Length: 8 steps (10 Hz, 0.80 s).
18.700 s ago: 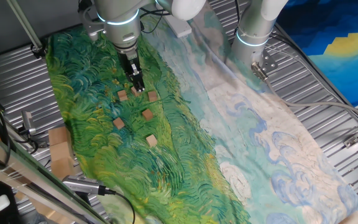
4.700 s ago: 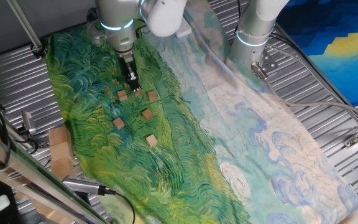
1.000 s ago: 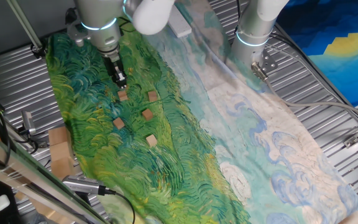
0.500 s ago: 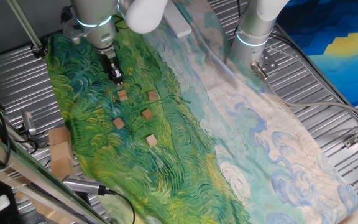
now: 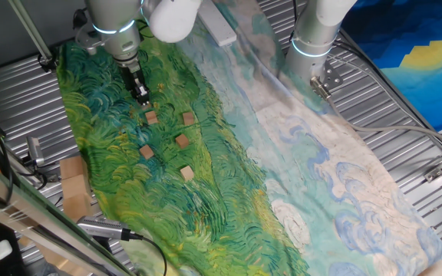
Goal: Stack the blocks into a pyramid shape
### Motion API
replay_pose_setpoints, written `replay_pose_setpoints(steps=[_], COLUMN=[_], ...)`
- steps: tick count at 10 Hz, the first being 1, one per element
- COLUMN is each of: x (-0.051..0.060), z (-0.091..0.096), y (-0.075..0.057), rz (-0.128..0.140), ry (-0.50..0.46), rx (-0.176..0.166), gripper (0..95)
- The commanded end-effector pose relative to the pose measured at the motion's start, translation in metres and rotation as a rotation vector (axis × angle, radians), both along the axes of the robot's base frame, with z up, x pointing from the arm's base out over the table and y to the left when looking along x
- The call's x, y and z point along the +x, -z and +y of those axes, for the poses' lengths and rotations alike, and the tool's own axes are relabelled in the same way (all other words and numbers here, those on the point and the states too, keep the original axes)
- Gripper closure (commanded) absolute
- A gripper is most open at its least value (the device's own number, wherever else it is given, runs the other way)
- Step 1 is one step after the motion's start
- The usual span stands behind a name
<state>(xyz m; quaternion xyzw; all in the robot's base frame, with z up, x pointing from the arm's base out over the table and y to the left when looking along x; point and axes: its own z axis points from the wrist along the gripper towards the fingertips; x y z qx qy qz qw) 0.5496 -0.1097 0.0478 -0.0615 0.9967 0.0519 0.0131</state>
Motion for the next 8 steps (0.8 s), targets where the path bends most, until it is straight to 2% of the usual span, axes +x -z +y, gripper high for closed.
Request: replay_pose_setpoints(steps=[1,4,8], x=[0.002,0.004,0.002], z=[0.003,0.009,0.013], y=[0.002,0.006,0.009], rz=[0.008,0.015,0.022], ry=[0.031,0.094,0.119], rx=[0.006,0.016,0.037], gripper=[95.0,95.0,95.0])
